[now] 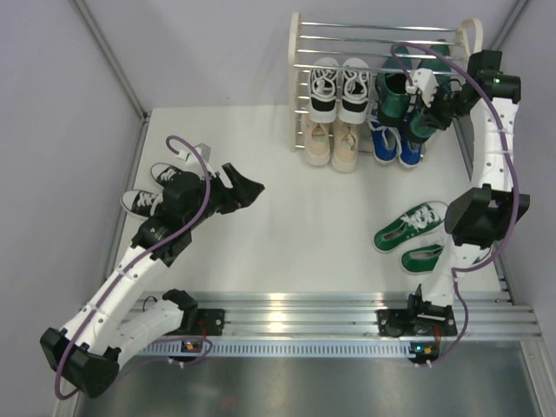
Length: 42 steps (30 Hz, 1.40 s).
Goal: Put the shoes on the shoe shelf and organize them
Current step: Place the shoe at the shoe shelf.
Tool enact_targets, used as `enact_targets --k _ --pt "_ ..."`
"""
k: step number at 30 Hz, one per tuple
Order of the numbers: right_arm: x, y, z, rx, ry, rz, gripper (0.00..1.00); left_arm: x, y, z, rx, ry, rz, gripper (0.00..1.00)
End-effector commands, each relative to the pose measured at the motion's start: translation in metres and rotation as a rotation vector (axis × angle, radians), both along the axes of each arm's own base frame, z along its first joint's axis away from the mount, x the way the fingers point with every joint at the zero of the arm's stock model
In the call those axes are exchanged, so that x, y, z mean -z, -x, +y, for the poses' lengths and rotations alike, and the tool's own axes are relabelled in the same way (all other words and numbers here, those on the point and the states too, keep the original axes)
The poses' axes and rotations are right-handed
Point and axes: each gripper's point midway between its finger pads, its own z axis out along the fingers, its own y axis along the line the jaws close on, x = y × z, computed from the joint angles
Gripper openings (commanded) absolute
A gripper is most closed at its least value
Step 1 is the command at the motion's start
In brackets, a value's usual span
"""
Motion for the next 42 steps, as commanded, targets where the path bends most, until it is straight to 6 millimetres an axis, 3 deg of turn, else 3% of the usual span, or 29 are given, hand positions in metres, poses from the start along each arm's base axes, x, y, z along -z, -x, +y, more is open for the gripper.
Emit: enact_targets --k 1,8,13,14,21,27,28,33,37,42 --pt "-0.060 -0.050 0.017 -0.098 0.040 -0.330 0.00 -0.034 -0.002 -0.001 0.002 0.044 -0.079 0.84" --pt "-0.084 -0.075 0.002 0.012 0.037 -0.423 0.00 -0.034 -0.003 -0.001 -0.003 0.050 -0.075 0.84" --pt "-0.096 -0.071 0.006 0.012 -0.009 -0.442 0.00 -0.036 -0.004 -0.001 -0.002 0.052 -0.077 0.84" --pt "-0.091 -0.062 0.017 -0.051 -0.046 -0.413 0.00 -0.036 -0.004 -0.002 0.002 0.052 -0.079 0.84" --pt "-0.077 -0.035 0.036 -0.217 -0.087 -0.350 0.00 -0.036 -0.003 -0.004 0.013 0.055 -0.075 0.84" --pt "-0.061 -0.034 0.032 -0.245 -0.048 -0.315 0.00 -0.035 -0.001 -0.003 0.014 0.060 -0.074 0.84" --pt "-0.051 -0.029 0.033 -0.270 -0.040 -0.279 0.00 -0.035 -0.001 -0.003 0.010 0.061 -0.074 0.84" --pt "-0.043 -0.019 0.038 -0.344 -0.029 -0.254 0.00 -0.034 -0.003 -0.005 0.016 0.060 -0.069 0.84" --pt "-0.040 -0.030 0.029 -0.272 -0.015 -0.264 0.00 -0.036 -0.004 -0.006 0.021 0.059 -0.071 0.84" --pt "-0.045 -0.062 0.004 -0.087 0.016 -0.308 0.02 -0.034 -0.004 -0.007 0.022 0.065 -0.065 0.84"
